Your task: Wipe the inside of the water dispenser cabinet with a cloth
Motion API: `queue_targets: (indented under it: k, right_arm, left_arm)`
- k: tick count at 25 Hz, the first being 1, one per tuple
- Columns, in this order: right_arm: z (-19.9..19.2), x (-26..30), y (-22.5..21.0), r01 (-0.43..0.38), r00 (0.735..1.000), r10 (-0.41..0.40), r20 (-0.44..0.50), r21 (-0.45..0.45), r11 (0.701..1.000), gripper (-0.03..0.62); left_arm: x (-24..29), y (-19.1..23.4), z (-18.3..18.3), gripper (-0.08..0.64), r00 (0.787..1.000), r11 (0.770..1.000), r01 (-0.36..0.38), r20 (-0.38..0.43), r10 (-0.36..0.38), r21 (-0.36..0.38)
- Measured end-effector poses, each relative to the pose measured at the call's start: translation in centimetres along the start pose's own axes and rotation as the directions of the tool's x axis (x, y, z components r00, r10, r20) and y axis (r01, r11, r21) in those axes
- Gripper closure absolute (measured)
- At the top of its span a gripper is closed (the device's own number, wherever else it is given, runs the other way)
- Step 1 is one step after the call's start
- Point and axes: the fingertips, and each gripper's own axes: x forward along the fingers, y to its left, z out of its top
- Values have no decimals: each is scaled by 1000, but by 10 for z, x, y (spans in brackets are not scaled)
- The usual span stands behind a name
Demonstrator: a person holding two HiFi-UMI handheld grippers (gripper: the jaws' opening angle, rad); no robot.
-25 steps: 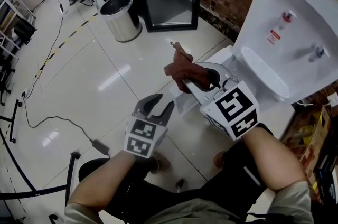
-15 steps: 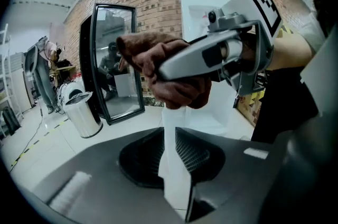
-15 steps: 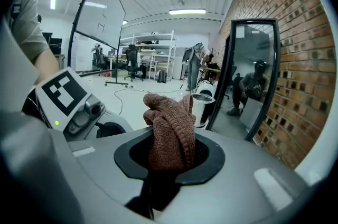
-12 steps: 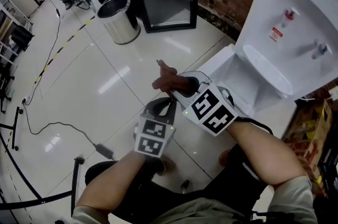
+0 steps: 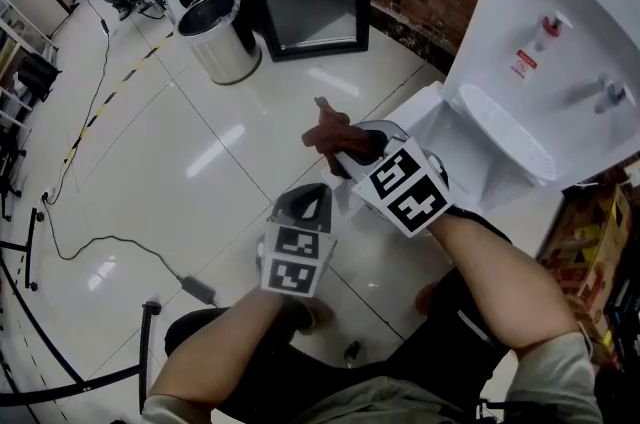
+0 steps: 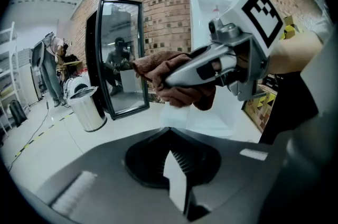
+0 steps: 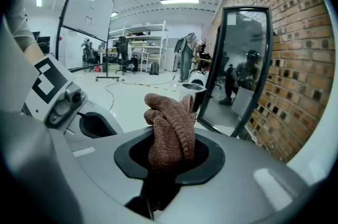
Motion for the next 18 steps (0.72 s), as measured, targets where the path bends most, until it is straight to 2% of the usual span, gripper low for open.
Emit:
queue_targets:
  k: [3,5,7,11,14,18]
  right_arm:
    - [-10,-2,-38,95,995,-95,-13,72,993,488]
    - [-21,-8,-69,182,983,-180,-28,130,975,488]
    - [-33,-19,-100,274,962,-270,-49,202,940,488]
    - [-59,-46,-147,443,896,-428,-117,307,842,488]
    - [-69,-56,-157,509,861,-485,-155,315,801,492]
    - [-74,-55,-157,535,845,-505,-178,301,789,492]
  left_arm:
    - [3,3,-2,560,1000,1000,-12,-12,12,-2]
    - [4,5,-3,560,1000,1000,-20,-22,20,-2]
    - [6,7,-3,560,999,1000,-27,-32,27,-3]
    - [8,9,-5,560,998,999,-39,-44,38,-10]
    - [8,11,-5,560,998,999,-47,-50,46,-19]
    - [9,11,-4,560,998,999,-48,-52,47,-16]
